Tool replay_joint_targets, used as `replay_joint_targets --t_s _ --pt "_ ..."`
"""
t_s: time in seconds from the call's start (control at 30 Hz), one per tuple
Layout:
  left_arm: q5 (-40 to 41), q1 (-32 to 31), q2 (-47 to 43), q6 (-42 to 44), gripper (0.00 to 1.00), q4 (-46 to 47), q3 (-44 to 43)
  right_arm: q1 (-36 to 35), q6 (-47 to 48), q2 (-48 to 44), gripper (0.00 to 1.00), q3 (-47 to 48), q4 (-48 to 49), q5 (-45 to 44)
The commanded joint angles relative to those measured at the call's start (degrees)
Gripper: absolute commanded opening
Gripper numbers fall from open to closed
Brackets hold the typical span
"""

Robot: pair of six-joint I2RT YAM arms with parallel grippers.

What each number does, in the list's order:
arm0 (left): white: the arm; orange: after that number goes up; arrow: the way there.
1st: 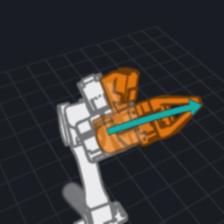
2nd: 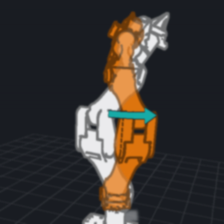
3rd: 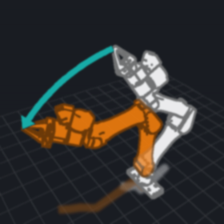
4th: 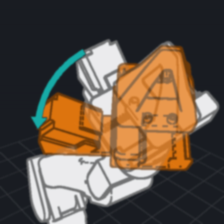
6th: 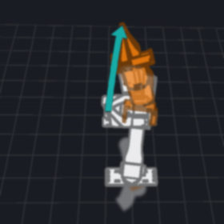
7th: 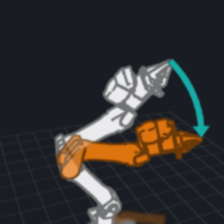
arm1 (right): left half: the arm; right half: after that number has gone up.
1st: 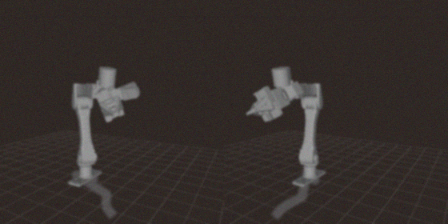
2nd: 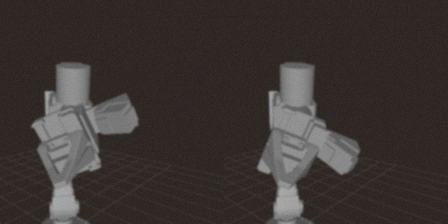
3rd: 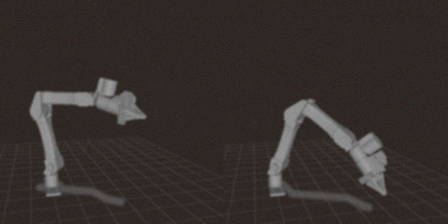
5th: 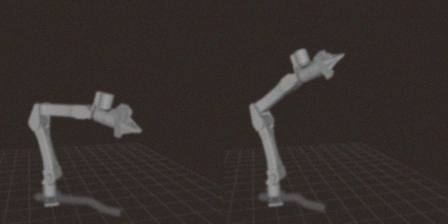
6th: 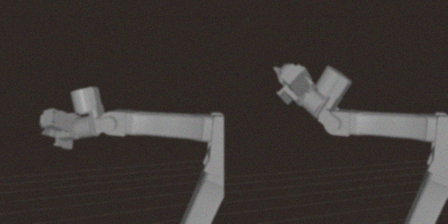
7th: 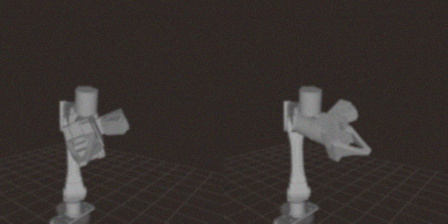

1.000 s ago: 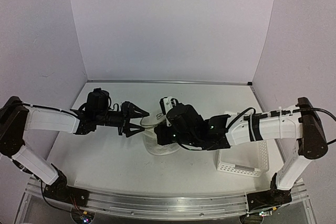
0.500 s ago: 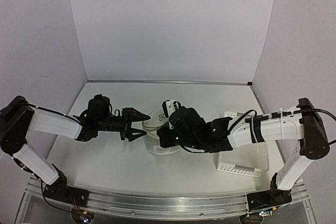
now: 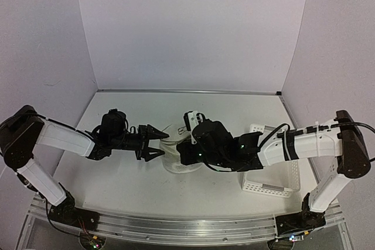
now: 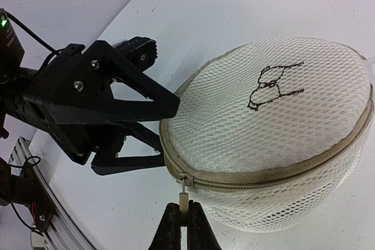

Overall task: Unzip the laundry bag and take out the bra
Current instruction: Hold the laundry bag at the center of the board, then unzip the zipper of the laundry bag.

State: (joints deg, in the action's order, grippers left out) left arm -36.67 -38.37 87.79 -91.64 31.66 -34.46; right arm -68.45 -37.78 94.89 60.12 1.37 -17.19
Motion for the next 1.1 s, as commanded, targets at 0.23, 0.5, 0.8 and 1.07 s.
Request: replay_joint_targets --t_s 0.23,0.5,0.8,1.07 --pt "1.2 -1.4 4.6 -1.8 0.49 5.8 -5.6 -0.2 -0.6 -5.2 0.0 -2.4 3.1 -1.5" --pt "1.2 -1.5 4.1 -1.9 0.18 6.2 -6.4 -0.2 -0.6 -5.4 0.0 -3.1 3.2 -1.5" --pt "0.8 -1.5 1.8 -0.8 0.0 6.2 -4.9 -0.2 -0.6 -5.4 0.0 -4.4 3.2 -1.1" --pt "-5.0 -0.7 1.8 4.3 0.0 6.1 -3.9 -0.2 0.9 -8.5 0.0 -8.6 0.8 -4.3"
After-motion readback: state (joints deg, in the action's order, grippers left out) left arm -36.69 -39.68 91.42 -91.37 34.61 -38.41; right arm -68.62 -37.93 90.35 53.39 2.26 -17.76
